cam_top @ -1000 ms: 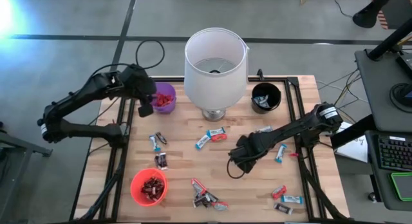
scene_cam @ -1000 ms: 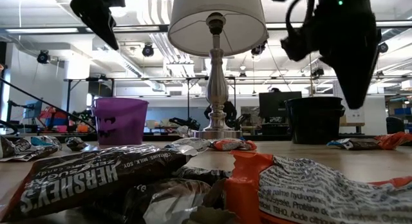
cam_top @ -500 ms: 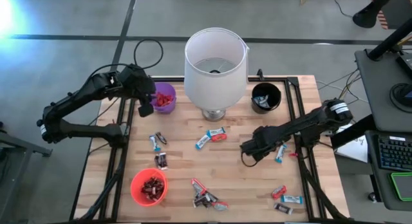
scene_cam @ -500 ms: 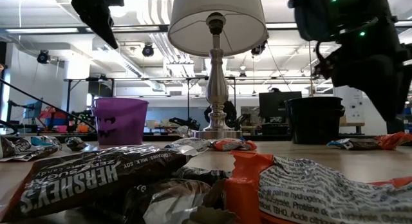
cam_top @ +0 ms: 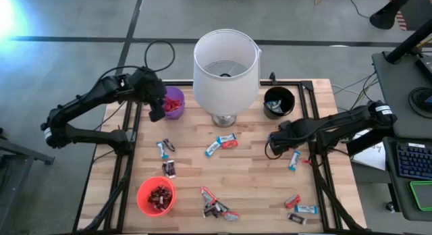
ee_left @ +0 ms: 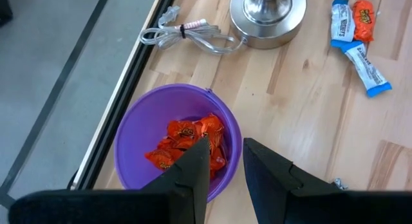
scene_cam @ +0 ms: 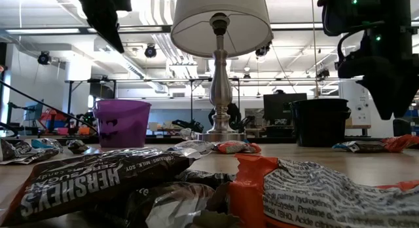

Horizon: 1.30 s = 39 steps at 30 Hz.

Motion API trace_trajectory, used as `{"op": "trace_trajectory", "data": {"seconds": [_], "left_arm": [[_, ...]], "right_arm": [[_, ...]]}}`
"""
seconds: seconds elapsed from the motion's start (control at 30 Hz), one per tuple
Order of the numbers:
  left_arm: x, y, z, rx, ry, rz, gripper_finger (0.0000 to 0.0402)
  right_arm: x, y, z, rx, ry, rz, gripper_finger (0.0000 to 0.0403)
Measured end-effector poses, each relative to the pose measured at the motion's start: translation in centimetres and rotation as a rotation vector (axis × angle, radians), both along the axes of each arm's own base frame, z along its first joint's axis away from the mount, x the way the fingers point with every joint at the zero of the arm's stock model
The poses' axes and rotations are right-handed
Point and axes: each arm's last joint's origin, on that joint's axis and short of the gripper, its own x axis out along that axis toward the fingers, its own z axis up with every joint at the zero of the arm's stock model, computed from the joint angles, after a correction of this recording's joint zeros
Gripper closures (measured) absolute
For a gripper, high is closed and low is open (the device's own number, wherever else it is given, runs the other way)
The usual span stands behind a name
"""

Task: Sort candy
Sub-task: Put the orange chocolate into the purple bucket

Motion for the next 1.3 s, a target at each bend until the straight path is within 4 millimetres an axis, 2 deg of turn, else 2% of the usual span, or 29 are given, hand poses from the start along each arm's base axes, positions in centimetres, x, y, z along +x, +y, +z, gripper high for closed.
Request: {"op": "trace_trajectory", "data": {"seconds": [0.3,0.53,0.93,1.07,1.3], "left_arm": [[0.5,0.3,-0.4,-0.012,0.02,0.007,0.0325],[0.5,0.3,-0.4,-0.013,0.021,0.007,0.0325],[0.5,0.3,-0.4,-0.01,0.021,0.004,0.0325],[0.6,0.3,-0.4,-0.008,0.018,0.004,0.0325],[0.6,0.3,-0.4,-0.011,0.019,0.005,0.0325]], "right_arm": [[-0.9,-1.4,-1.9,0.004,0.0,0.0,0.025],[-1.2,-1.5,-3.1,0.007,-0.006,-0.004,0.0243],[-2.1,-1.6,-5.1,-0.006,-0.005,-0.034,0.0253],[-2.6,-1.6,-5.6,-0.008,0.015,-0.055,0.0283],[-2.6,-1.6,-5.6,-0.008,0.011,-0.053,0.0375]]}}
